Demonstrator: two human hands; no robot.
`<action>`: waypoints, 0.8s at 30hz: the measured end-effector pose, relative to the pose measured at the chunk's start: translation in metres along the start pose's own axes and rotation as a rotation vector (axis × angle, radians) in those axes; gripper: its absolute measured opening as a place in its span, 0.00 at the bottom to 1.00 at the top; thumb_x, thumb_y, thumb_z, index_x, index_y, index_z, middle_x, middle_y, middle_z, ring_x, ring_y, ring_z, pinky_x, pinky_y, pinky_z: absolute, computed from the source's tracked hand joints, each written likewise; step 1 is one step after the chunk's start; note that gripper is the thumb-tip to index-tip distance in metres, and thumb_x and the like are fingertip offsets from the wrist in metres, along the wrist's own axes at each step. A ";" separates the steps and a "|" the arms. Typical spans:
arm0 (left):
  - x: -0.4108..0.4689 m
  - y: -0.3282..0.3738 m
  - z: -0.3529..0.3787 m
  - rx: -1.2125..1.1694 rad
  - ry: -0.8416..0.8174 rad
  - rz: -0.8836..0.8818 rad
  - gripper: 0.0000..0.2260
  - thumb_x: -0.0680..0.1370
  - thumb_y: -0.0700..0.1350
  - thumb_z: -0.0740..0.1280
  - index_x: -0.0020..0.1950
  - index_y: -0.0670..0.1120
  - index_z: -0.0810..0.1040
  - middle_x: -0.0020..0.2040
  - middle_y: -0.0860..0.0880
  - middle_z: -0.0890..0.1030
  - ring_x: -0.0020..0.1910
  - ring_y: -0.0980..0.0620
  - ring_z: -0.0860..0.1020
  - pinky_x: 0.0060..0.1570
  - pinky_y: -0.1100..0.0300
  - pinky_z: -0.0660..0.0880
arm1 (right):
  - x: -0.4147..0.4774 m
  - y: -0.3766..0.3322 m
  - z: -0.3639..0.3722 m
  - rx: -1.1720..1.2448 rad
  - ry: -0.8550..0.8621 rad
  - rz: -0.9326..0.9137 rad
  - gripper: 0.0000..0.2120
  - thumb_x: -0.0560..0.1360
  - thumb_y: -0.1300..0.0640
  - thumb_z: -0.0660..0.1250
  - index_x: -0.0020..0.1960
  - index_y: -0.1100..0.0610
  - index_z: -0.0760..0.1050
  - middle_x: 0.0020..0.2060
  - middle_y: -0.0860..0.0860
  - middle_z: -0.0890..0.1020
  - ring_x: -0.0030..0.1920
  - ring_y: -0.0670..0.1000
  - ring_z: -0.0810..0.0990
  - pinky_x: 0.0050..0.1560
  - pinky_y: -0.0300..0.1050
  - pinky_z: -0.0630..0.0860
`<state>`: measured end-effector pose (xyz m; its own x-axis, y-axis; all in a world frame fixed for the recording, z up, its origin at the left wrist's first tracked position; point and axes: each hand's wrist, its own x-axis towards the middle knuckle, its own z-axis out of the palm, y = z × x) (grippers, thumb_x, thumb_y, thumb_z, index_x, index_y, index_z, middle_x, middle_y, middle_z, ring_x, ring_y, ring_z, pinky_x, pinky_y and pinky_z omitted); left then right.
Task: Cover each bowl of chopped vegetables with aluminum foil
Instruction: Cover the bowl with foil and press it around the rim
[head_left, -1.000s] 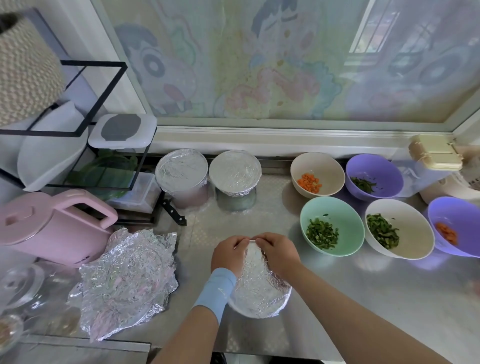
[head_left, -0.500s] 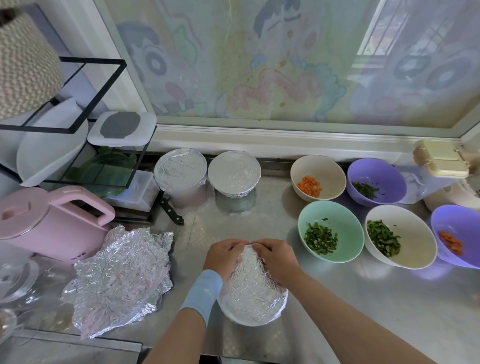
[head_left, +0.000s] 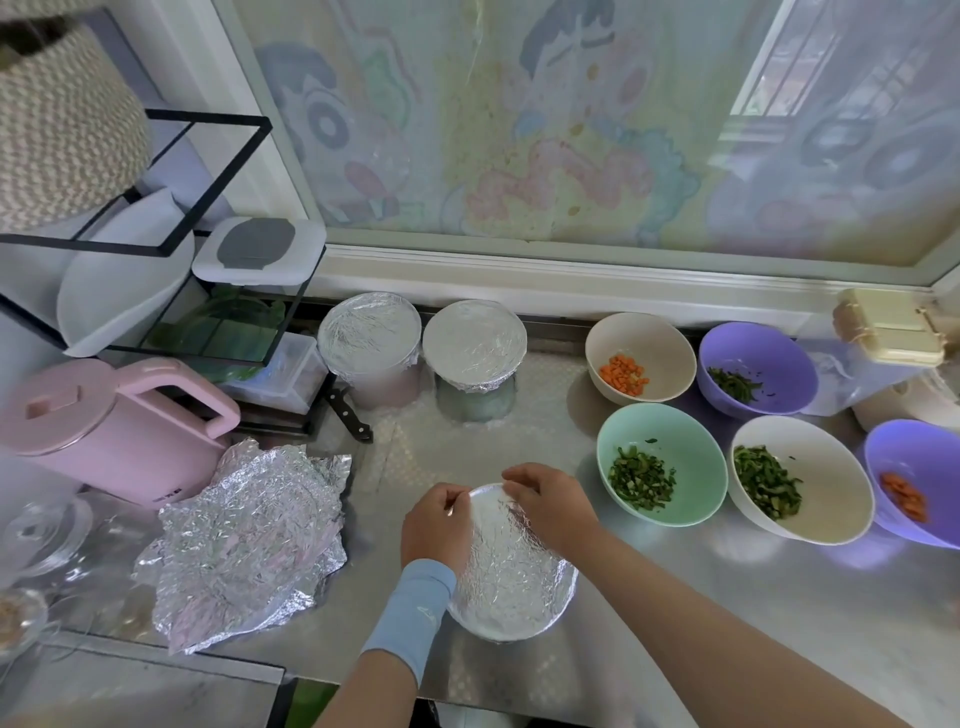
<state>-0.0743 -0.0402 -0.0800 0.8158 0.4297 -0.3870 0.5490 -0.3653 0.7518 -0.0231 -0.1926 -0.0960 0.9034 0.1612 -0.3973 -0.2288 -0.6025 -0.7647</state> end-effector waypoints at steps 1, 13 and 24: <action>0.003 0.003 -0.001 0.007 -0.019 0.019 0.09 0.77 0.41 0.62 0.45 0.53 0.81 0.47 0.59 0.81 0.48 0.57 0.77 0.47 0.68 0.68 | -0.001 0.001 0.001 0.018 0.005 0.005 0.08 0.76 0.51 0.69 0.55 0.46 0.81 0.47 0.40 0.84 0.49 0.43 0.81 0.56 0.41 0.76; 0.013 0.011 0.007 -0.112 -0.193 0.069 0.06 0.75 0.47 0.70 0.43 0.57 0.85 0.40 0.61 0.84 0.44 0.61 0.81 0.47 0.67 0.75 | -0.001 0.005 0.002 0.266 0.011 0.085 0.05 0.75 0.54 0.71 0.48 0.46 0.85 0.40 0.40 0.85 0.45 0.42 0.83 0.48 0.35 0.76; 0.000 0.007 0.011 0.031 0.009 0.007 0.07 0.78 0.46 0.63 0.45 0.55 0.79 0.44 0.59 0.81 0.45 0.56 0.77 0.46 0.62 0.70 | -0.007 -0.001 -0.007 -0.106 0.115 -0.046 0.09 0.75 0.48 0.68 0.55 0.44 0.81 0.47 0.38 0.81 0.50 0.43 0.78 0.54 0.41 0.75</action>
<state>-0.0681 -0.0516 -0.0809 0.8180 0.4343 -0.3772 0.5489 -0.3932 0.7376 -0.0263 -0.1989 -0.0894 0.9490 0.1035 -0.2979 -0.1522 -0.6769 -0.7202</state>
